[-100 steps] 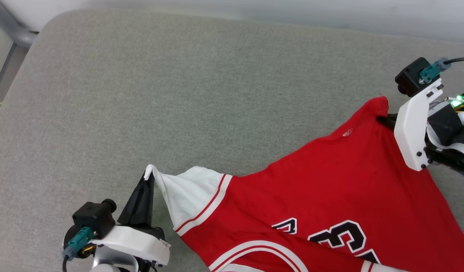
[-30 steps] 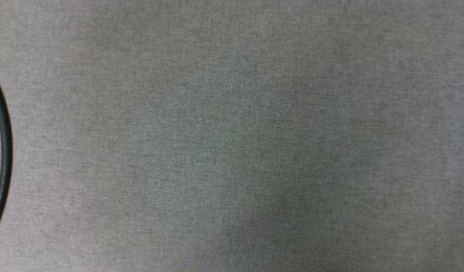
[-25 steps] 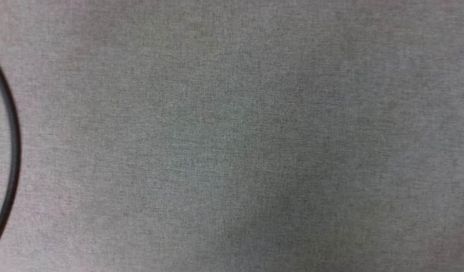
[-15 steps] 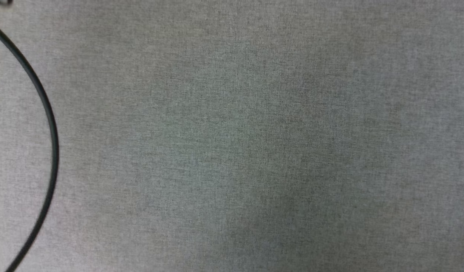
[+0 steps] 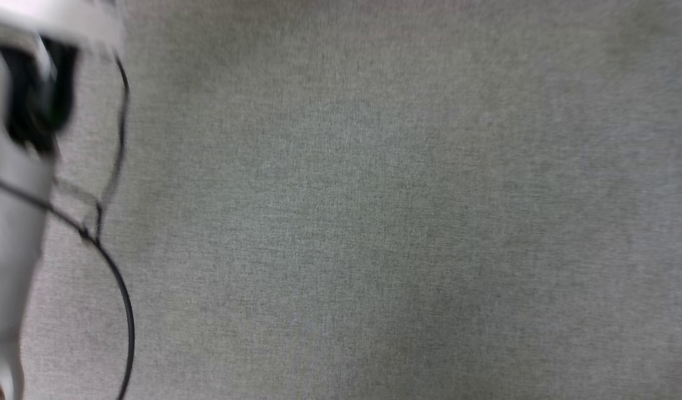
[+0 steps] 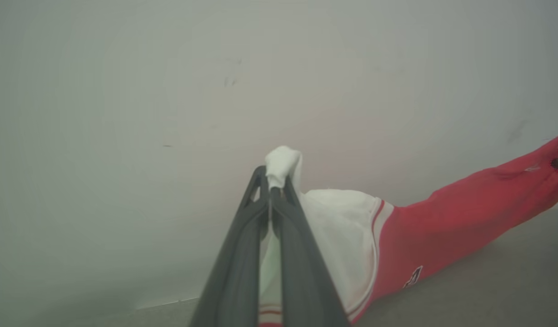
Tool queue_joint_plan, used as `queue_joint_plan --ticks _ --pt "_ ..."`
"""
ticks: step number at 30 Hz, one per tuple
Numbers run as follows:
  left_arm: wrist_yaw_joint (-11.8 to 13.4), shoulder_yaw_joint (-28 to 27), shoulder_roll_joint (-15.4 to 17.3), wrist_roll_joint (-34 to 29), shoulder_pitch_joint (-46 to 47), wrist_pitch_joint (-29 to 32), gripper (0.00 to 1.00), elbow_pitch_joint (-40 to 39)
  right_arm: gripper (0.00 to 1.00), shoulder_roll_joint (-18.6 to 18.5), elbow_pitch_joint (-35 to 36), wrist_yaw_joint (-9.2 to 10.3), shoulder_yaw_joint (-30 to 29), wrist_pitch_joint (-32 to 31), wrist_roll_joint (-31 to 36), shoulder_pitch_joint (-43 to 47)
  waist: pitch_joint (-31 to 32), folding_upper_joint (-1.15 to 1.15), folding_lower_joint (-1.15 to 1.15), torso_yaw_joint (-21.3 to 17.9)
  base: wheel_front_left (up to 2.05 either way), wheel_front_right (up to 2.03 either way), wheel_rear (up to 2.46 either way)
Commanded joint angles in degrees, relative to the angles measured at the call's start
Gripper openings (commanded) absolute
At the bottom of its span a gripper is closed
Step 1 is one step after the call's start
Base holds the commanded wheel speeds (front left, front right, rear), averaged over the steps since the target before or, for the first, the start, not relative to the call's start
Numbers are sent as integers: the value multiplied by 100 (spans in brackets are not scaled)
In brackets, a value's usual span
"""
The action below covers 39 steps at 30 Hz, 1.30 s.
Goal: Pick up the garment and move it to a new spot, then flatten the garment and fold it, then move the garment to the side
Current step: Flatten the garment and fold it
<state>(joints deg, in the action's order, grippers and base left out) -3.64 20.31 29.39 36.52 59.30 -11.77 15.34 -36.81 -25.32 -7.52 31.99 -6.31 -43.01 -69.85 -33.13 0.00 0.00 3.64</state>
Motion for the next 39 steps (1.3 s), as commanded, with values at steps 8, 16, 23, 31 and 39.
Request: queue_joint_plan --ticks 8,16,23,31,39 --pt "643 -81 205 266 -2218 58 0 -1208 0 -212 667 6 -217 -21 -73 1870 621 0 0 -66 0 0 0" --pt "951 -31 291 731 -4217 140 0 -1728 0 -56 1035 7 -484 -148 14 3477 1205 0 0 -159 0 0 0" --pt "1111 -12 301 1223 -5633 238 0 -2044 0 99 1128 6 -604 -237 95 4520 1743 0 0 -177 0 0 0" --pt "1038 133 293 1729 -6769 423 0 -2121 0 151 1341 6 -759 -266 101 5561 2285 0 0 -166 0 0 0" --pt "878 343 315 2117 -7497 650 0 -2072 0 165 1679 6 -1229 -288 152 6803 2721 0 0 -143 0 0 0"
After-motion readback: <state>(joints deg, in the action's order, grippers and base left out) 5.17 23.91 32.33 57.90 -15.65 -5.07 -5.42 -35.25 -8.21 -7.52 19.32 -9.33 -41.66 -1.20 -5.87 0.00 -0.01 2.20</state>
